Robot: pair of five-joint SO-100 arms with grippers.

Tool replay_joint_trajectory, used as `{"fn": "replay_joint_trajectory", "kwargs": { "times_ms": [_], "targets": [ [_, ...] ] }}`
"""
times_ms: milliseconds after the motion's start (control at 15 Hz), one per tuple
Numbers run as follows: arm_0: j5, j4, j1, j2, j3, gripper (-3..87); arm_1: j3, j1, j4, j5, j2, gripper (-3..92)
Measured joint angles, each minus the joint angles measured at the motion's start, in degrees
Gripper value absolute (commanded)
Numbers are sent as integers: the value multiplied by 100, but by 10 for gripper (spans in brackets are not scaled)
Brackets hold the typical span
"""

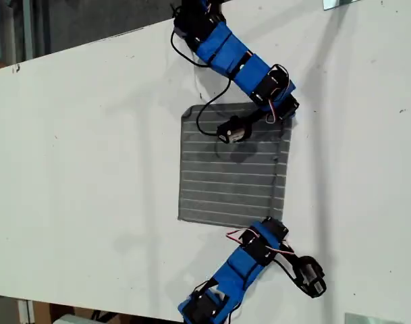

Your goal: Grasp corners of a square towel and fold twice.

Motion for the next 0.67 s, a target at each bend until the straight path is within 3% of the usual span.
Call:
{"fn": "replay_joint_trajectory", "kwargs": {
  "times_ms": [267,667],
  "targets": [
    [-281,360,141,0,-185,-1,-501,-44,703,-26,-35,-1],
    [-114,835,97,492,-396,-1,-870,0,1942,79,413,-1]
  ]
}}
